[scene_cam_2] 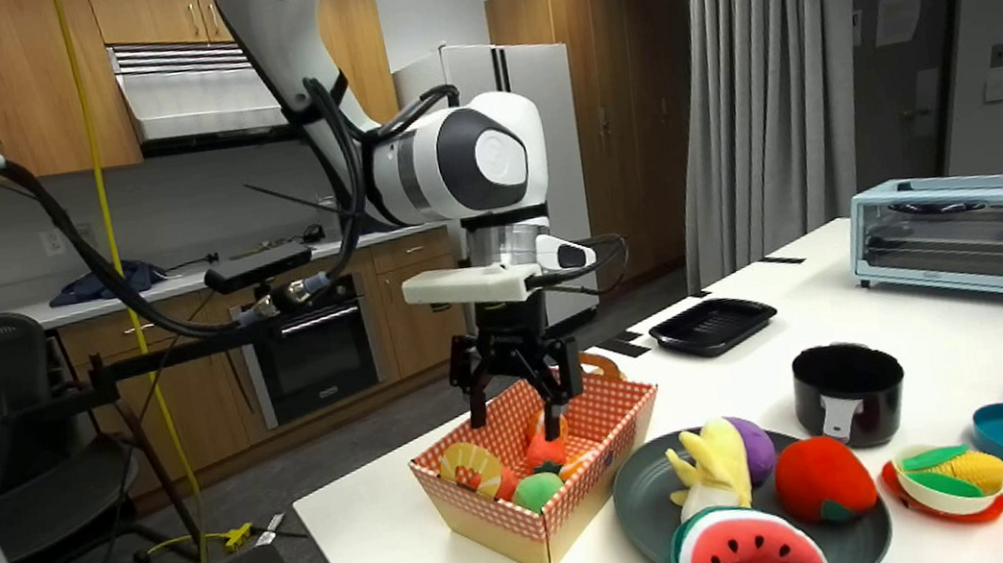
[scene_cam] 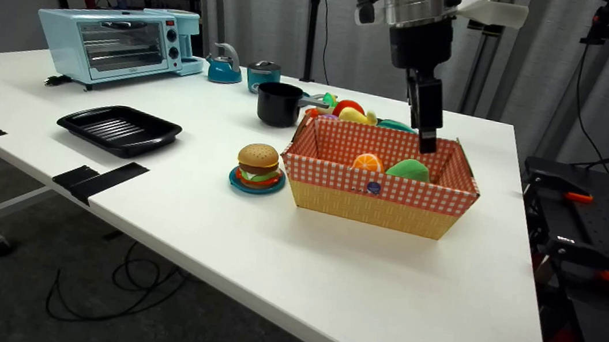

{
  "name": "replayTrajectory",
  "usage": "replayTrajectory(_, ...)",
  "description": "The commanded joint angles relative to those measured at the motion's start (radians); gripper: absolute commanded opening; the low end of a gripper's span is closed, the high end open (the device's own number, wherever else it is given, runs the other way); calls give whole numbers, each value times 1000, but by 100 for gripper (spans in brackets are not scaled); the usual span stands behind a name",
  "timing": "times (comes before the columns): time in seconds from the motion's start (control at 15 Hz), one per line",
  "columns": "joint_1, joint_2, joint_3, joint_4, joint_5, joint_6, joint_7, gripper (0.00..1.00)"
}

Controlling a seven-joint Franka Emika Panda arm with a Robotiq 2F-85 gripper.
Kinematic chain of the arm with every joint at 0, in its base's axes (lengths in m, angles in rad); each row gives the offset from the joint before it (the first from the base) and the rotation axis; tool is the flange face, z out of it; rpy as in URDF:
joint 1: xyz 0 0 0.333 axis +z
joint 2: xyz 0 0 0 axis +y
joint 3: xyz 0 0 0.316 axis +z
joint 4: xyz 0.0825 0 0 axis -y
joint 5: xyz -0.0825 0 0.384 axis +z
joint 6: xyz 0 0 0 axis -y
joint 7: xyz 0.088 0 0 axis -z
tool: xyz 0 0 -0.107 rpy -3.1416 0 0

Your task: Pick up the pear plush toy from the box and place it on the plate

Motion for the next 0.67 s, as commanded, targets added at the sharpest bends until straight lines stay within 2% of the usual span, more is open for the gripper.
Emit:
replayTrajectory(0.0,-12,71,-13,43,-21,46,-41,100)
replayTrajectory(0.6,-10,219,-43,110,-53,118,-39,100)
